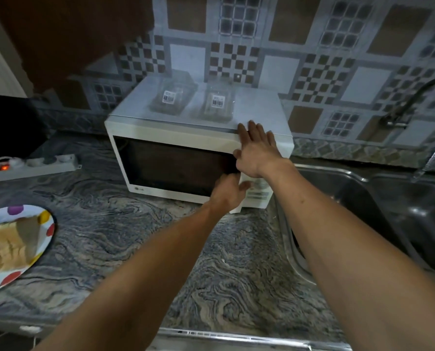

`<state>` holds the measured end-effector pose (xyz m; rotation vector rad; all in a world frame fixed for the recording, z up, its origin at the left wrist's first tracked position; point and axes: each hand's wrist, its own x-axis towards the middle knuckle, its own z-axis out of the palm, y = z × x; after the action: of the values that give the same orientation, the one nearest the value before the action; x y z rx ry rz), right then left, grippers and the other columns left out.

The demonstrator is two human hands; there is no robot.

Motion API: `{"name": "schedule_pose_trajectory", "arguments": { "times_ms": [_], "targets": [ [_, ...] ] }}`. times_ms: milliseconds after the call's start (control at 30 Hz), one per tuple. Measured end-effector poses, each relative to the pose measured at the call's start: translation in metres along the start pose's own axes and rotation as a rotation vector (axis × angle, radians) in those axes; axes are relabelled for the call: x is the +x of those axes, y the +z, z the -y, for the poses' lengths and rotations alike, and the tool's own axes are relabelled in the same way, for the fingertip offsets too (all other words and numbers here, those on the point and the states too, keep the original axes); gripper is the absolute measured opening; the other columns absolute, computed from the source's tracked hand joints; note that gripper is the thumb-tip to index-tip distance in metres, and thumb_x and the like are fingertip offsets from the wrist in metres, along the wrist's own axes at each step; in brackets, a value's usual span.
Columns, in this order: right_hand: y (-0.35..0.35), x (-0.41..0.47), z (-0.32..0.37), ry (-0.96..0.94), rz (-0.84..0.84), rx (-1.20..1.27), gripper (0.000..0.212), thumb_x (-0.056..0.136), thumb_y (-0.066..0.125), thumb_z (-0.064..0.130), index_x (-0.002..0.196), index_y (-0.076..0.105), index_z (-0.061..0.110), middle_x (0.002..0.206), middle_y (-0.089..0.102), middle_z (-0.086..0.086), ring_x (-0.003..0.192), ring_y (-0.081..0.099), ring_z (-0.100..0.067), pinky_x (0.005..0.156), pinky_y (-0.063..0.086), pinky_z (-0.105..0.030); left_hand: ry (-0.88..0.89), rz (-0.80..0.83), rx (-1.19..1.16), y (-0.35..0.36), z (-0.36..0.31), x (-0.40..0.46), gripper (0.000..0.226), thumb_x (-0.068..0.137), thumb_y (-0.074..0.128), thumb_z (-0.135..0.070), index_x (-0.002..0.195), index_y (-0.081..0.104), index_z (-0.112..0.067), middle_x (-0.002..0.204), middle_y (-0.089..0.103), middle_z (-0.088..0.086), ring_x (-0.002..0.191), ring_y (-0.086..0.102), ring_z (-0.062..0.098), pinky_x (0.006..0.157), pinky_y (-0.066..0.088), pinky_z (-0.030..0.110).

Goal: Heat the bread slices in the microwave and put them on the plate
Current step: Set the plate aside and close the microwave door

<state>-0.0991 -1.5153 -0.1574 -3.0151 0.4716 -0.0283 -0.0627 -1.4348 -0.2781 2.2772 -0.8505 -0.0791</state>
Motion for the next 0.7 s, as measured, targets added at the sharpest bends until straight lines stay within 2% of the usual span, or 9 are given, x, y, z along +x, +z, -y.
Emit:
{"name": "schedule_pose_trajectory", "arguments": {
  "times_ms": [100, 400, 533, 600, 700],
  "targets": [
    [0.000, 0.001, -0.001, -0.015, -0.007, 0.006, 0.075, 0.103, 0.041, 0.030, 0.161, -0.005, 0.017, 0.167, -0.013, -0.011, 0.154, -0.013, -0.027, 0.125, -0.007, -0.044, 0.017, -0.015, 0.028, 0.000, 0.001, 0.002, 0.047, 0.097, 0.054, -0.045, 0.114, 0.057, -0.002, 0.093, 0.068, 0.021, 0.084, 0.063, 0.039, 0.064, 0.046, 0.039],
    [0.004, 0.004, -0.003, -0.039, -0.112, 0.008, 0.069, 0.104, 0.043, 0.030, 0.161, 0.007, 0.017, 0.168, 0.002, -0.010, 0.155, -0.001, -0.027, 0.126, 0.000, -0.041, -0.055, 0.003, 0.057, -0.006, -0.007, 0.008, 0.041, 0.096, 0.056, -0.041, 0.110, 0.060, -0.003, 0.100, 0.068, 0.019, 0.092, 0.064, 0.036, 0.074, 0.054, 0.040],
    [0.007, 0.008, -0.002, -0.044, -0.189, 0.004, 0.062, 0.103, 0.048, 0.027, 0.158, 0.021, 0.018, 0.164, 0.018, -0.010, 0.152, 0.014, -0.027, 0.125, 0.009, -0.041, -0.093, 0.039, -0.011, -0.009, -0.010, 0.012, 0.021, 0.094, 0.059, -0.023, 0.093, 0.059, -0.003, 0.078, 0.064, 0.011, 0.082, 0.065, 0.036, 0.061, 0.048, 0.033],
    [0.010, 0.011, 0.000, -0.029, -0.247, -0.010, 0.059, 0.102, 0.050, 0.025, 0.156, 0.026, 0.018, 0.161, 0.026, -0.009, 0.149, 0.021, -0.027, 0.124, 0.013, -0.041, -0.088, 0.046, -0.005, -0.009, -0.010, 0.017, 0.015, 0.092, 0.057, -0.019, 0.091, 0.060, -0.004, 0.082, 0.066, 0.014, 0.082, 0.065, 0.035, 0.061, 0.047, 0.034],
    [0.011, 0.013, -0.002, -0.026, -0.248, -0.001, 0.057, 0.101, 0.052, 0.025, 0.154, 0.030, 0.018, 0.158, 0.030, -0.009, 0.147, 0.026, -0.027, 0.123, 0.016, -0.041, -0.085, 0.072, 0.038, -0.008, -0.010, 0.017, 0.017, 0.092, 0.056, -0.018, 0.094, 0.062, -0.002, 0.089, 0.067, 0.016, 0.083, 0.064, 0.033, 0.066, 0.050, 0.036]
  ]
}}
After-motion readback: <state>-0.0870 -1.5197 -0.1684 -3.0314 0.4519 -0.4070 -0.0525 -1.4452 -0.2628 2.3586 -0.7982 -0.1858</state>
